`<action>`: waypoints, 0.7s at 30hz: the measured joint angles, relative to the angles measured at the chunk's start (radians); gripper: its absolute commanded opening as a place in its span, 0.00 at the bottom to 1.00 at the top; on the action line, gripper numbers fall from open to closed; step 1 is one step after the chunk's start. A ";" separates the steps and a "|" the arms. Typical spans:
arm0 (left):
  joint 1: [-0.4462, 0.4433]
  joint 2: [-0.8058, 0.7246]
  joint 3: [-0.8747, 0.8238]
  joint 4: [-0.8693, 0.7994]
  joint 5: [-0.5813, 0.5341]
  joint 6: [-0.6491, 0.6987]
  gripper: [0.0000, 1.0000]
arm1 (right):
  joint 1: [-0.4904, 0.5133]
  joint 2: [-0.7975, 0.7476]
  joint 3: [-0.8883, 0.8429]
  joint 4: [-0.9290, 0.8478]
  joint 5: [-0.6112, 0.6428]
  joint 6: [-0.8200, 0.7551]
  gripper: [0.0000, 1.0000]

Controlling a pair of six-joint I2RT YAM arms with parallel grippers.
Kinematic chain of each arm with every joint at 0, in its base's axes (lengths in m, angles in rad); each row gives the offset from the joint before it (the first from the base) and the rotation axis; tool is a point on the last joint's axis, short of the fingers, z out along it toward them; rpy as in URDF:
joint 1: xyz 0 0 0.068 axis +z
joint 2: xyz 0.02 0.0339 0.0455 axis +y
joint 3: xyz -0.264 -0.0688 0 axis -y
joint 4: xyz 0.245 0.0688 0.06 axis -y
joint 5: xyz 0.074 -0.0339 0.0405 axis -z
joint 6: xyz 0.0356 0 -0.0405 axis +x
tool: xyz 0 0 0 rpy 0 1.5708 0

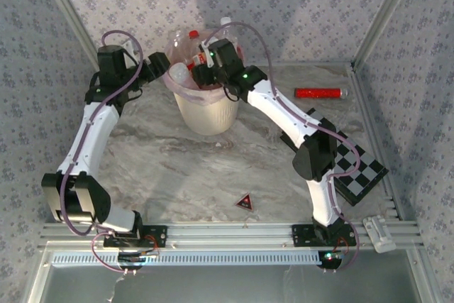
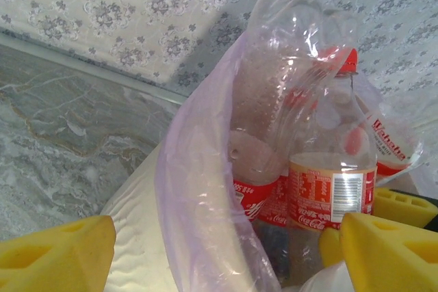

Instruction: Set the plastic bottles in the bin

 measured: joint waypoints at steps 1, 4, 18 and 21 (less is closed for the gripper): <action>0.000 0.000 0.006 -0.001 0.000 0.000 0.86 | -0.001 0.000 0.020 -0.032 -0.001 -0.003 0.81; 0.000 0.000 0.026 -0.005 0.000 0.007 0.86 | -0.003 0.002 0.081 -0.097 -0.013 -0.026 0.87; 0.010 -0.042 0.139 -0.152 -0.045 0.159 0.95 | -0.024 -0.195 0.060 -0.195 -0.050 -0.083 0.99; 0.016 -0.117 0.119 -0.197 -0.116 0.229 1.00 | -0.060 -0.381 -0.149 -0.174 -0.008 -0.087 1.00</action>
